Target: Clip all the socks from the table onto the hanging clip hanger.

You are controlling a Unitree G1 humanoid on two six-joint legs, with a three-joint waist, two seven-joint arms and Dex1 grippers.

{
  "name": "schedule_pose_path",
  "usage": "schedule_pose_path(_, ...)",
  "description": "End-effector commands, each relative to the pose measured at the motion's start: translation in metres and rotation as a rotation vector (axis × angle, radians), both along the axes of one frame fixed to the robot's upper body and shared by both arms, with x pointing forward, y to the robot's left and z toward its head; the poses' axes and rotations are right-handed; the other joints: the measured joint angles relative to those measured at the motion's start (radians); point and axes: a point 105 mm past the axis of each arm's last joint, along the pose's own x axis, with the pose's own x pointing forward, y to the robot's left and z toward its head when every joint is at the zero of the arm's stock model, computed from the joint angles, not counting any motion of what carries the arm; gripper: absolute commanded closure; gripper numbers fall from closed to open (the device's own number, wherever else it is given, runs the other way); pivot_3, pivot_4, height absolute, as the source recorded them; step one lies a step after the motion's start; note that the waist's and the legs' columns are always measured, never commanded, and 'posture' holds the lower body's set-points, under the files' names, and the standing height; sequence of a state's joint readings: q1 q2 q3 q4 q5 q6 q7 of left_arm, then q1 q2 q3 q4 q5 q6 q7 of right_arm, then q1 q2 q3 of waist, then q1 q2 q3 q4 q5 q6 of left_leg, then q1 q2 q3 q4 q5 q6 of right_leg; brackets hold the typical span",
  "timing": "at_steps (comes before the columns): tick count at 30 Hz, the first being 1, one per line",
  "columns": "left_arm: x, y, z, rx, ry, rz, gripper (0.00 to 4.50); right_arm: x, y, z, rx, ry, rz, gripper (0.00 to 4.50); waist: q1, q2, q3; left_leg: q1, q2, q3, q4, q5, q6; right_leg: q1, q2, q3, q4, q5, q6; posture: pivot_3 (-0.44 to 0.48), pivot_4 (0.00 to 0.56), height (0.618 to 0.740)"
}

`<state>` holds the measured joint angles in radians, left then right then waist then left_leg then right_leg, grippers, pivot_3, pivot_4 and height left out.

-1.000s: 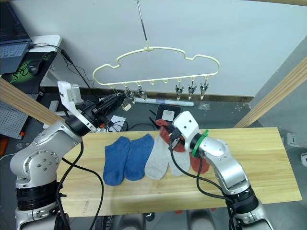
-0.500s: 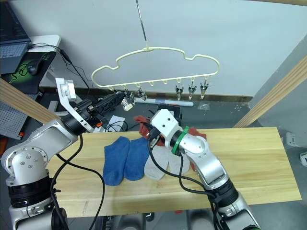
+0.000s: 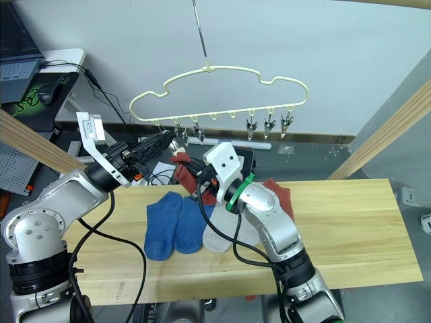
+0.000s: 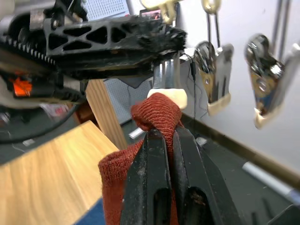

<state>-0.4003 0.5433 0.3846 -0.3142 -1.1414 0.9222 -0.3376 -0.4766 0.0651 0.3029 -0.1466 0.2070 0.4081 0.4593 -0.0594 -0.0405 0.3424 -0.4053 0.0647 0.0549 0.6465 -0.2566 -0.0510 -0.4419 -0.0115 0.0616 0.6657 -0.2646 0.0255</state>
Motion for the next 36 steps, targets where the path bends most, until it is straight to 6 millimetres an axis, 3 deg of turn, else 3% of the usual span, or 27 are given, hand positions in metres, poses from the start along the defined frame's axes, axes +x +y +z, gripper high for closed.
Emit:
schedule_pose_path(1, -0.007, 0.001, 0.01, -0.008, -0.049, -0.003, 4.25, -0.003, 0.001, 0.008, 0.089, 0.046, 0.029, 4.5, 0.0, 0.0, 0.0, 0.0, 0.0, -0.001, 0.0, 0.0, 0.0, 0.0, 0.0, 0.0, 0.0, 0.0, 0.0, -0.068, 0.322, 0.74)
schedule_pose_path(14, -0.005, 0.001, 0.011, -0.022, -0.051, 0.003, 4.25, -0.008, 0.006, -0.011, 0.121, 0.167, 0.064, 4.5, 0.0, -0.001, -0.001, -0.005, 0.0, -0.007, 0.002, 0.0, 0.0, -0.001, -0.002, -0.009, 0.0, 0.0, 0.0, -0.065, 0.307, 0.74)
schedule_pose_path(20, -0.005, 0.001, 0.01, -0.021, -0.05, -0.001, 4.25, -0.017, 0.01, -0.004, 0.19, 0.221, 0.155, 4.5, 0.002, -0.001, -0.001, -0.015, 0.0, -0.019, 0.014, 0.0, 0.0, -0.003, -0.004, -0.021, 0.007, 0.0, 0.0, -0.066, 0.303, 0.74)
schedule_pose_path(36, -0.005, 0.0, 0.01, -0.033, -0.029, -0.039, 4.25, -0.016, 0.013, 0.0, 0.269, 0.325, 0.22, 4.5, 0.003, -0.002, -0.001, -0.015, -0.002, -0.024, 0.019, 0.003, 0.003, -0.003, -0.003, -0.024, 0.016, 0.001, -0.002, -0.078, 0.299, 0.74)
